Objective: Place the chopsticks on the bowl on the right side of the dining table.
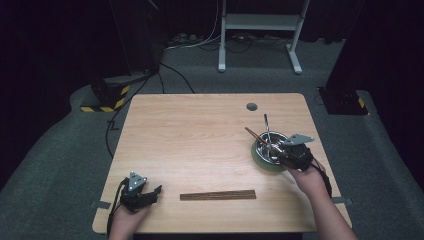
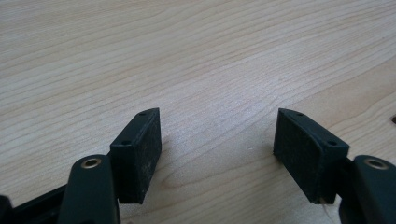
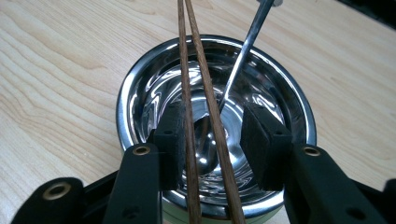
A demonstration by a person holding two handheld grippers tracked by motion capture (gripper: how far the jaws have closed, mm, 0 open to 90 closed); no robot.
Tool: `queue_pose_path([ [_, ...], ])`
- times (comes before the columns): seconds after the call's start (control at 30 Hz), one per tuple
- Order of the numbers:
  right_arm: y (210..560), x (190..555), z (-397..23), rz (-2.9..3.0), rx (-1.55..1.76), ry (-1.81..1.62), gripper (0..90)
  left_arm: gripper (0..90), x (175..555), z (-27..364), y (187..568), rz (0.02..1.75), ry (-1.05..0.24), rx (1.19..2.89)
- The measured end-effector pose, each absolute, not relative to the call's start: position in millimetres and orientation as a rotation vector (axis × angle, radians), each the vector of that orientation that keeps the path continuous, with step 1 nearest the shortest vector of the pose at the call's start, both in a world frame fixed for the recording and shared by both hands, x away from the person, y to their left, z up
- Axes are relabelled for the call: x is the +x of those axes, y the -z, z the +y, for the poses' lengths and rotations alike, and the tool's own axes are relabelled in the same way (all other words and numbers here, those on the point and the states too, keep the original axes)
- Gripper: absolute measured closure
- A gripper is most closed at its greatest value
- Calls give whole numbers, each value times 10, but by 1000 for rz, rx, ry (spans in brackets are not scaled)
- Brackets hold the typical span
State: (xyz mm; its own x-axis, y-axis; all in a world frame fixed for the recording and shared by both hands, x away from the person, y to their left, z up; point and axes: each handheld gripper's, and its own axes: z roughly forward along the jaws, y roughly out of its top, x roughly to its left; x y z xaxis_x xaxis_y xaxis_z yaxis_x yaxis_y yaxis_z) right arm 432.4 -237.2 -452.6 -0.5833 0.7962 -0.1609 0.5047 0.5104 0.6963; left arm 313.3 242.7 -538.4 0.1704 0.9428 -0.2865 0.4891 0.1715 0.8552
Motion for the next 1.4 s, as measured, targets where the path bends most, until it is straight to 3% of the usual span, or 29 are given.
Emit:
queue_pose_path([
  [0.43,4627,4514,-2331,2332,1134,-803,503,320,3131,2432,5383,1463,-582,1469],
  [0.83,4644,4484,-2334,2372,1102,-763,735,320,3131,2433,5383,1464,-583,1470],
  [1.4,4637,4418,-2266,2415,993,-766,770,320,3133,2434,5384,1466,-585,1467],
])
